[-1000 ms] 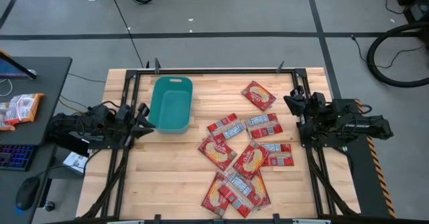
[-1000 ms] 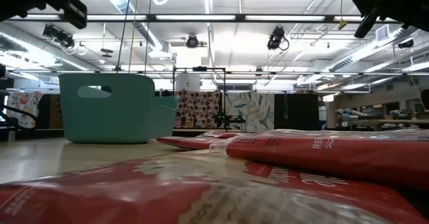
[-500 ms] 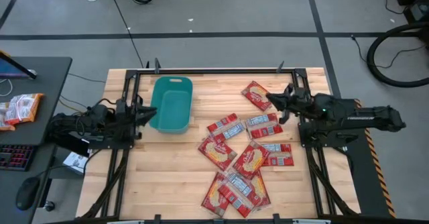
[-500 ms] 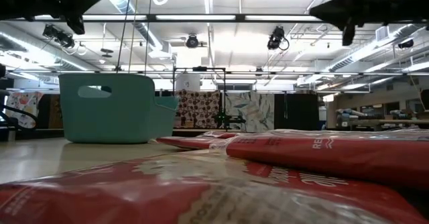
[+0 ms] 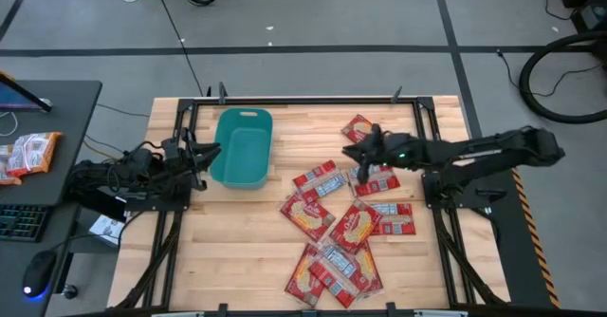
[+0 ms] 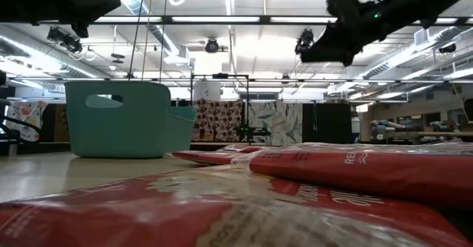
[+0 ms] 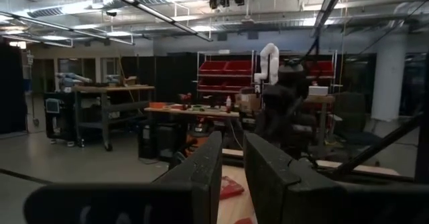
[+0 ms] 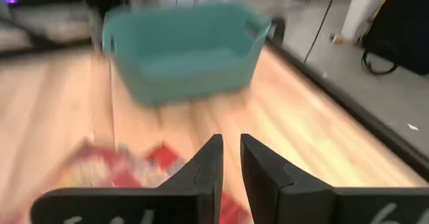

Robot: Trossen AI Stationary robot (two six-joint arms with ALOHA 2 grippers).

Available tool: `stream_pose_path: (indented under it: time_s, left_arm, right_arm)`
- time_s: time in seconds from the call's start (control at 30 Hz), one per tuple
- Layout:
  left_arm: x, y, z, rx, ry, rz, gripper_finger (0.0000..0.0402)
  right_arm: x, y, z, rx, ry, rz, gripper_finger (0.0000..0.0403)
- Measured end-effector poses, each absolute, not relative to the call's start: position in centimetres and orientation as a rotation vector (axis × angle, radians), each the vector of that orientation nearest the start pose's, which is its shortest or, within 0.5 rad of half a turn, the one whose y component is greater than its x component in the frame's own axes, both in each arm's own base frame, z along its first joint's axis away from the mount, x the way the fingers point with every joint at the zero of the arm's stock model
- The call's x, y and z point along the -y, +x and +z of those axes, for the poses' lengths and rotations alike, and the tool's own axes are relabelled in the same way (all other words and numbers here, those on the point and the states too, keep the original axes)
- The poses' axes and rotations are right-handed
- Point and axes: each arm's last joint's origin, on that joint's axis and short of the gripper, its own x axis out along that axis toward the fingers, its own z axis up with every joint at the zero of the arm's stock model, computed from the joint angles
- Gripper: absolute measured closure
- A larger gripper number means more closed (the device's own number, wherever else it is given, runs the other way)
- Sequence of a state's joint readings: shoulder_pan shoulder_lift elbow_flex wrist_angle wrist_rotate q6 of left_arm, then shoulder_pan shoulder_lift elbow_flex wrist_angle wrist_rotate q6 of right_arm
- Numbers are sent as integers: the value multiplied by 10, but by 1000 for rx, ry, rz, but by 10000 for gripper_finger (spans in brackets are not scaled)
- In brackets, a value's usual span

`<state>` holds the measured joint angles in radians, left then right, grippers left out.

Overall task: Sort popcorn bags into baskets
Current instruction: Put the red popcorn bag into the green bin

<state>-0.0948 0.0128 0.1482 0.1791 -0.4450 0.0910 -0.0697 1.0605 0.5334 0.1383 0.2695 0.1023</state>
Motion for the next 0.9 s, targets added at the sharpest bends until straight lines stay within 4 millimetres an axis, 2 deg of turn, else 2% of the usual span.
stream_pose_path:
  time_s: [0.17, 0.37, 0.53, 0.67, 0.9]
  left_arm:
    - [-5, 81, 228, 284, 7, 361, 335]
    - [-5, 81, 228, 282, 14, 362, 335]
    - [-5, 81, 228, 282, 14, 362, 335]
    - [-5, 81, 228, 282, 6, 360, 335]
    - [-5, 81, 226, 268, -1, 358, 335]
  right_arm:
    - [9, 244, 211, -591, -81, -368, 318]
    - [-13, 269, 199, -799, -240, -355, 270]
    - [-28, 287, 194, -887, -296, -318, 220]
    - [-39, 298, 181, -972, -373, -308, 187]
    - [-63, 309, 153, -1053, -539, -282, 174]
